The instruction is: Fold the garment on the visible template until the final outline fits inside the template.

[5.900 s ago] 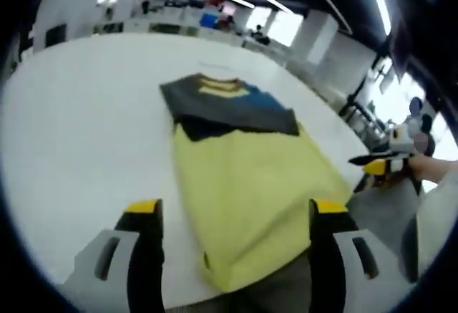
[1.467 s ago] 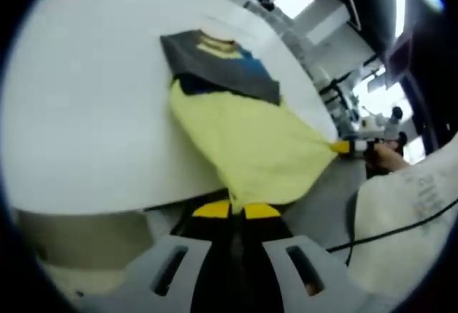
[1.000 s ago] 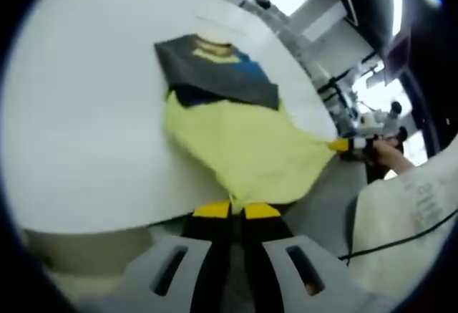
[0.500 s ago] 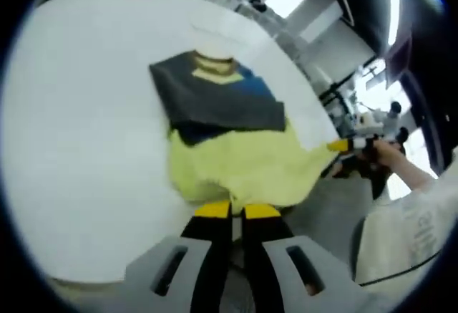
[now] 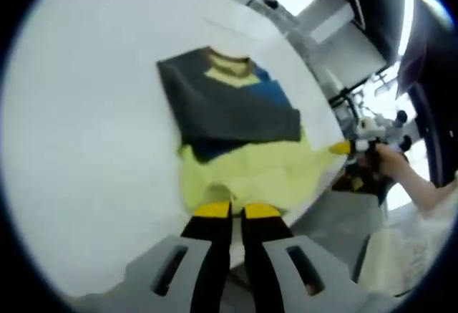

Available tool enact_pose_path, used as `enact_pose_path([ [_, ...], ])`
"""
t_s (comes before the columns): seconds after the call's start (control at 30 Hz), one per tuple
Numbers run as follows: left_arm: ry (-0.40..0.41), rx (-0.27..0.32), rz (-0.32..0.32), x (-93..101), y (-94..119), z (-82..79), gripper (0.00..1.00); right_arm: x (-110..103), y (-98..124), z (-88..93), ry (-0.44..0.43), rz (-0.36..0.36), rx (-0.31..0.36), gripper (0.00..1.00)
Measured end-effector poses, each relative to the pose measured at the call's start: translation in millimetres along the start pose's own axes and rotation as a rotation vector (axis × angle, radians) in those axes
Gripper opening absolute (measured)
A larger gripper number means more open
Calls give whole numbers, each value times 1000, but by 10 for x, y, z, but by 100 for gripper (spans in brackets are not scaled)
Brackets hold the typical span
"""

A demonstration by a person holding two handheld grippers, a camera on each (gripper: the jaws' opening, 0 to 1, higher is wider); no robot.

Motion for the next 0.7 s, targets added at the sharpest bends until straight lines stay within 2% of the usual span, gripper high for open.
enact_pose_path([
  [0.1, 37, 1, 2, -53, -45, -79, 1, 58, -51, -104, -82, -14, 3, 3],
  [0.23, 60, -1, -2, -99, -93, -154, 1, 162, -130, -158, -102, 13, -24, 3],
  [0.37, 100, 3, 7, -135, -149, -240, 1, 180, -188, -193, -104, 9, -32, 3],
  [0.7, 202, 3, 27, -254, -293, -428, 1, 270, -303, -363, -252, -5, -16, 3],
])
Point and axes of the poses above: the point that each gripper's makers call its tool centre point, and the gripper's own axes: y roughly backward along the fingers, x roughly to its right, z roughly out of its underside, the point moved 6 cm from there along y, roughly backward along the fingers, and after that the axes turned 1 degree about -x, right-handed, at the moved point
